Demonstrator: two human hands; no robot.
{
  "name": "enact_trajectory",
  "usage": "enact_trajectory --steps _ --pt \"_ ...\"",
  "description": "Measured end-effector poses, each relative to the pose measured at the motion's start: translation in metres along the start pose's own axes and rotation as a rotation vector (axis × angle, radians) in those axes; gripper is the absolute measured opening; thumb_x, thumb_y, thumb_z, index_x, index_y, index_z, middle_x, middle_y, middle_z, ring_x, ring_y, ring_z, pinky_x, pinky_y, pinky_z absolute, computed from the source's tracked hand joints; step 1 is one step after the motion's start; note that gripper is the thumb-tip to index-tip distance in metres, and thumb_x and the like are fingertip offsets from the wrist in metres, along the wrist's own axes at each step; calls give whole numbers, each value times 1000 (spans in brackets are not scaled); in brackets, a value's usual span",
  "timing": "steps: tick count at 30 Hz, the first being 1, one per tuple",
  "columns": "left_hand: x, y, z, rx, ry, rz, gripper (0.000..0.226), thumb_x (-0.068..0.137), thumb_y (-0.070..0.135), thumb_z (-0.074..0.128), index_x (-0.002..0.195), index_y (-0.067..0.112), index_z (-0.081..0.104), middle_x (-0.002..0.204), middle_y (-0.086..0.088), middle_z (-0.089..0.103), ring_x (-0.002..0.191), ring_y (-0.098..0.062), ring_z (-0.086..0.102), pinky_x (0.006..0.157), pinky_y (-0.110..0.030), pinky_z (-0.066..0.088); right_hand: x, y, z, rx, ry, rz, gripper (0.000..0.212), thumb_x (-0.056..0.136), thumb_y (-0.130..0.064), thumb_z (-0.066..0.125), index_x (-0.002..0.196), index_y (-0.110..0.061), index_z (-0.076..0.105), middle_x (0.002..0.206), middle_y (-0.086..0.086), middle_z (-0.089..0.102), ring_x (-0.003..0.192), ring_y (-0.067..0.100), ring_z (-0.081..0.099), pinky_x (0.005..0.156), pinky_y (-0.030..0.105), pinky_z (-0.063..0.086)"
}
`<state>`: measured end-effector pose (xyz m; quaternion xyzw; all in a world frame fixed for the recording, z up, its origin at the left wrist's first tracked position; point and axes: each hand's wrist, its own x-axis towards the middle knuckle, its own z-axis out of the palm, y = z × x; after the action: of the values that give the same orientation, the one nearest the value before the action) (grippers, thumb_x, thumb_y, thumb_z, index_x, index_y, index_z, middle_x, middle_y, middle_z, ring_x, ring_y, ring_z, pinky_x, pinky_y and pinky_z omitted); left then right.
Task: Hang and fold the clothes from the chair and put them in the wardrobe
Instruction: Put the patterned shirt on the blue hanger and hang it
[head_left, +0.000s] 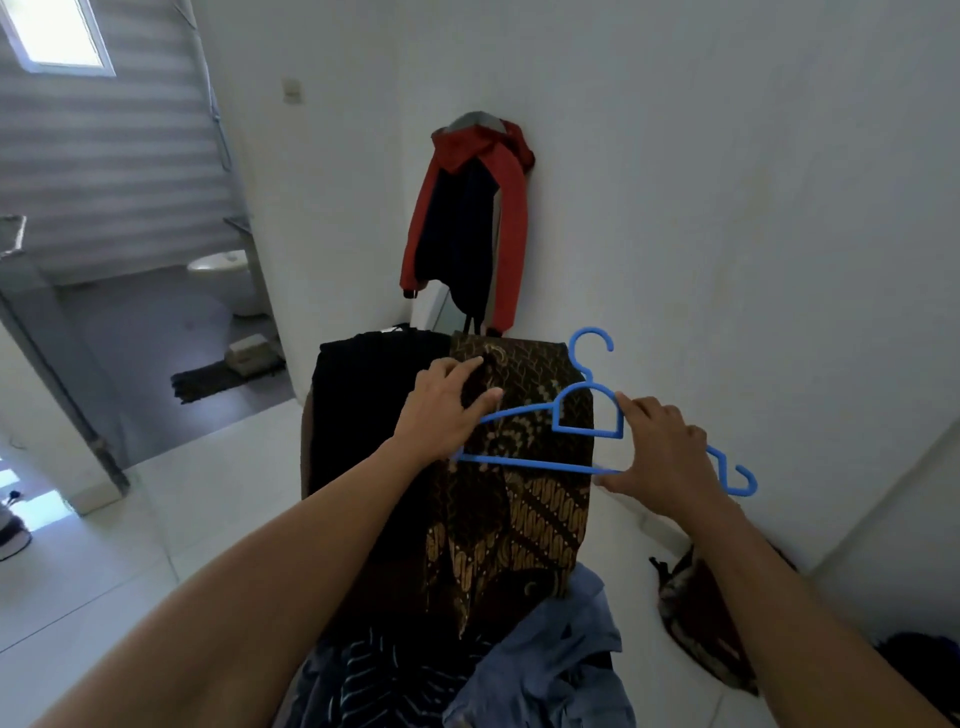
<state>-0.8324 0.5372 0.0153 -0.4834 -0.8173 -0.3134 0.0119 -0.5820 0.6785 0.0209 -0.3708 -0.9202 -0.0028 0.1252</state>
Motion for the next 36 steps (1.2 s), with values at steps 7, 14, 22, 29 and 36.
enact_trajectory --steps 7,14,22,29,36 --pt "53 -25 41 -112 -83 -140 42 98 29 57 140 24 51 151 -15 31 138 -36 32 115 -43 30 11 49 33 38 -70 214 112 65 -59 84 154 -24 27 143 1 43 127 26 43 98 50 41" --pt "39 -28 56 -183 75 -81 43 90 1 61 132 9 59 133 -8 52 124 -23 50 109 -31 38 33 74 26 126 65 272 111 63 -53 88 152 -17 34 138 8 48 123 34 45 92 54 44" --pt "-33 -22 71 -254 99 -109 42 88 3 63 129 12 62 129 0 54 120 -12 51 110 -30 39 50 50 8 91 85 214 110 66 -58 84 153 -18 30 140 7 45 125 31 44 93 53 42" --pt "-88 -8 99 -254 -65 -133 44 90 4 59 133 14 59 135 2 50 125 -12 47 110 -19 29 38 42 6 54 50 208 107 68 -59 82 151 -19 29 137 6 46 123 30 45 92 52 43" --pt "-106 -10 104 -147 -351 -48 44 90 4 56 133 16 58 139 3 45 129 -13 45 108 -15 29 31 41 6 62 40 251 100 69 -57 82 147 -19 32 133 6 46 120 29 46 93 53 42"
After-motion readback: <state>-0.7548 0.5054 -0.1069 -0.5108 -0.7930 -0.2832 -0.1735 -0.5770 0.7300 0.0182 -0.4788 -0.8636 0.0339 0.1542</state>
